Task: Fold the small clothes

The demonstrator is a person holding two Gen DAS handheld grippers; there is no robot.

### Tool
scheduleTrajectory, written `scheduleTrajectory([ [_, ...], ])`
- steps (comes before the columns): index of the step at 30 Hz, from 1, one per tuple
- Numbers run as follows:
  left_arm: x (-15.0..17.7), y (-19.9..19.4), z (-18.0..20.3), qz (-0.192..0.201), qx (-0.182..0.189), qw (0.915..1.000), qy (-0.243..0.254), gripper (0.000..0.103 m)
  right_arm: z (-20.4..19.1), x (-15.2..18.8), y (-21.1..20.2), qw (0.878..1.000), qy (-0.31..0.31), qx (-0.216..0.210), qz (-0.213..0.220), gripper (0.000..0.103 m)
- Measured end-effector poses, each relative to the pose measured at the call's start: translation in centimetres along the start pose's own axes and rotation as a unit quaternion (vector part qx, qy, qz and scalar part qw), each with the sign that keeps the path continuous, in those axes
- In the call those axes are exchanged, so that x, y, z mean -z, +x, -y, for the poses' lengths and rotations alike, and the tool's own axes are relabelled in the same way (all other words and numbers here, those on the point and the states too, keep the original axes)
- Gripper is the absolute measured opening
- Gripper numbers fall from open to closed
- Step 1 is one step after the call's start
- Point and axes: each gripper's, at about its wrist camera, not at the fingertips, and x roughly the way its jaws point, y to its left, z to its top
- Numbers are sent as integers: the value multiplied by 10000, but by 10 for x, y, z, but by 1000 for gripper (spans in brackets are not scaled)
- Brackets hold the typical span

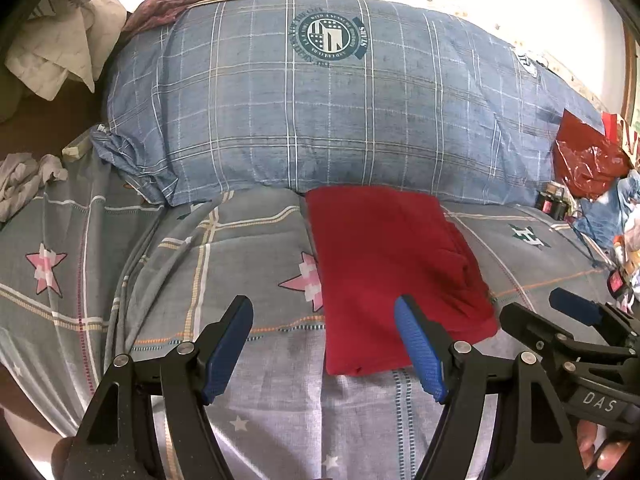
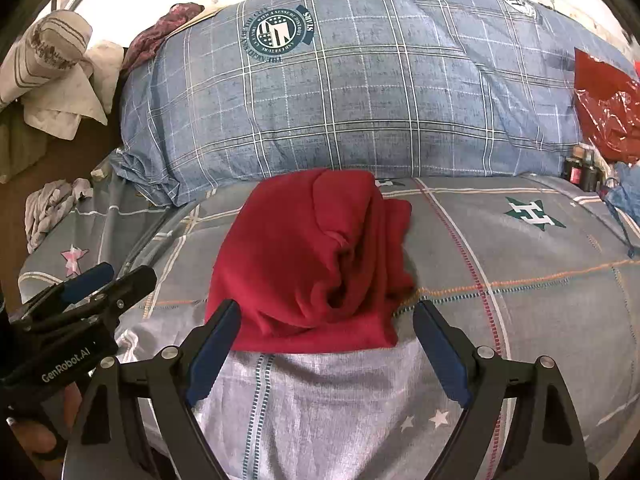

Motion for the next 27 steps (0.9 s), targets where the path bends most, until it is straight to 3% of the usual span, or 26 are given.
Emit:
scheduleTrajectory([
  [27,-1,12,4,-41,-74,10000,-6,73,-7,0,10,9999,-41,-44,-113,89],
])
